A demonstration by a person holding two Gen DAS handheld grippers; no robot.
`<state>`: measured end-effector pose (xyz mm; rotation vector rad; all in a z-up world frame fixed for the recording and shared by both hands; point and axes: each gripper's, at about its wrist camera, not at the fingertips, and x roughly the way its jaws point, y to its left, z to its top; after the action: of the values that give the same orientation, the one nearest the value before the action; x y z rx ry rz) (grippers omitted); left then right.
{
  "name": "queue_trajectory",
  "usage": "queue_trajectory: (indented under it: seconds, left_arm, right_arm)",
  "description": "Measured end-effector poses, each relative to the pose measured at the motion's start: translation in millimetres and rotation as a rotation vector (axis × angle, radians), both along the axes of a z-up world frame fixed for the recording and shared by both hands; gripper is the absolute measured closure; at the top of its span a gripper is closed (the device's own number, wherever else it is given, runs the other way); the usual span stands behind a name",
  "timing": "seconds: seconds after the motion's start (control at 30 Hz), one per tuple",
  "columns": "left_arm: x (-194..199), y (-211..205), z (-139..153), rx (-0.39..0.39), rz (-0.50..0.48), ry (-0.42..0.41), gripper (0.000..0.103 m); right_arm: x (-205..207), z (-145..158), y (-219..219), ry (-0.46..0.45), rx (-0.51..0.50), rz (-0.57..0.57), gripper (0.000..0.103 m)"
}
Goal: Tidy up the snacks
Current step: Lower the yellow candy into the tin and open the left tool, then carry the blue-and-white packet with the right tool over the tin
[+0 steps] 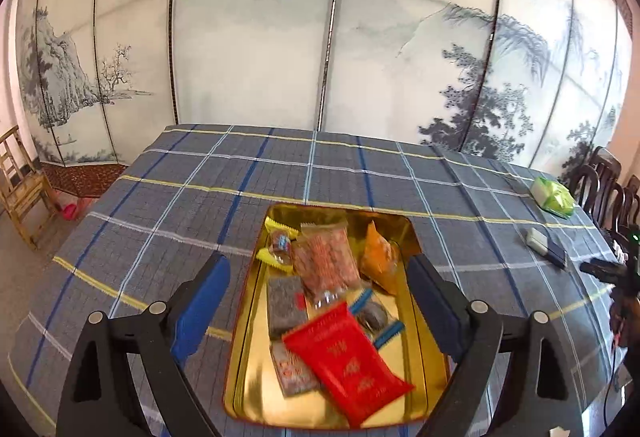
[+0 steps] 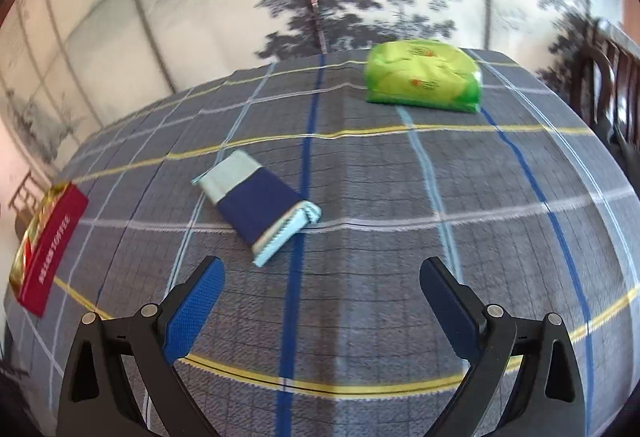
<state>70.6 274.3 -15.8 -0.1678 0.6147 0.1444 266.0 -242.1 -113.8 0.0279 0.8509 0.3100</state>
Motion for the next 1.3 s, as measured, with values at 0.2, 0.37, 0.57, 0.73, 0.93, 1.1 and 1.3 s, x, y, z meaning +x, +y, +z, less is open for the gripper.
queue_trajectory:
  seconds: [0.2, 0.37, 0.57, 0.73, 0.93, 1.1, 1.3]
  left_arm:
    - [-85.5, -26.3, -43.8, -0.086, -0.054, 0.061, 0.015]
    - [-137.9, -51.1, -60.5, -0.151, -0.08, 0.07, 0.015]
    - [-153.8, -63.6, -61.1, -0.22, -0.101, 0.063, 0.015]
    - [-146.5, -66.7, -57.8, -0.261, -0.097, 0.053, 0.015]
    - [-155.3, -78.1, -45.9, -0.201, -0.08, 0.0, 0.015]
    - [-167.2, -82.0, -48.2, -0.221, -0.082, -0.006, 0.015]
    - [-192.6, -82.3, -41.8, -0.178, -0.047, -0.046, 0.015]
  right_arm:
    - [32.4, -0.3, 66.9, 0.014, -0.224, 0.221, 0.006]
    - [60.0, -10.8, 96.6, 0.036, -0.335, 0.329, 0.015]
    - [82.4, -18.4, 98.3, 0.086, -0.25, 0.345, 0.038]
    - [77.9, -18.4, 100.0, 0.07, -0.207, 0.309, 0.049]
    - [49.7, -4.5, 104.5, 0.001, -0.193, 0.191, 0.051]
    - [15.4, 30.7, 132.3, -0.108, -0.177, 0.095, 0.051]
    - [-8.9, 75.1, 185.3, -0.186, -0.166, 0.071, 0.051]
